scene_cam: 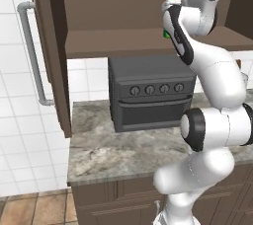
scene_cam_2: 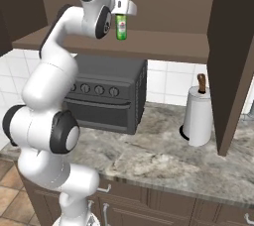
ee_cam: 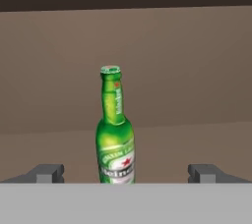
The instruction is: Open the cabinet directly in front. Then move the beer and the mug to the dining counter with the candle on it.
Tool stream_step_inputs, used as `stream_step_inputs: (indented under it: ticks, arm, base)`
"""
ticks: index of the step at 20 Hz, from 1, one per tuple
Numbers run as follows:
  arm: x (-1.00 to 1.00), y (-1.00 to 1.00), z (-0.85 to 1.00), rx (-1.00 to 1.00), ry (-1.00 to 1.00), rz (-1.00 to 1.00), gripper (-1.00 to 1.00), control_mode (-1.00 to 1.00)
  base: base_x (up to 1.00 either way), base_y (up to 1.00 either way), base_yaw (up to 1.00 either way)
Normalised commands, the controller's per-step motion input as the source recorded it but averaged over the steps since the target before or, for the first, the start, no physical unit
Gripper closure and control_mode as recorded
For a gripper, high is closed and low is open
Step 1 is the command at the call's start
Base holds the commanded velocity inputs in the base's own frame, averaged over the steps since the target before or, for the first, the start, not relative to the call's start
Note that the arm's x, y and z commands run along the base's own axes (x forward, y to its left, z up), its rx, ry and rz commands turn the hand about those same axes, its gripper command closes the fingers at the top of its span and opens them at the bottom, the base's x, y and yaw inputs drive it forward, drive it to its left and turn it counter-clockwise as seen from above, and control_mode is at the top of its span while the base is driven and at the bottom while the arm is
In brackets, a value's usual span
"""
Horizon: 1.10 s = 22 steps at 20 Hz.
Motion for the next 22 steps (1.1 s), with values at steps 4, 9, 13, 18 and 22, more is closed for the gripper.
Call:
stream_step_inputs:
  ticks: [4, 9, 13, 18, 22]
  arm:
    - [0.07, 0.00, -0.05, 0.00, 0.00, 0.00, -1.00, -1.00]
    - [0.18, 0.00, -0.06, 0.00, -0.01, 0.00, -1.00, -1.00]
    - [0.31, 0.00, -0.09, 0.00, -0.03, 0.00, -1.00, -1.00]
    - [0.38, 0.00, 0.00, 0.00, -0.01, 0.00, -1.00, -1.00]
    - [0.37, 0.00, 0.00, 0.00, 0.00, 0.00, -1.00, -1.00]
  base:
    - [0.00, 0.00, 0.00]
    - [0.00, 0.00, 0.00]
    - [0.00, 0.00, 0.00]
    - [0.00, 0.00, 0.00]
    - [0.00, 0.00, 0.00]
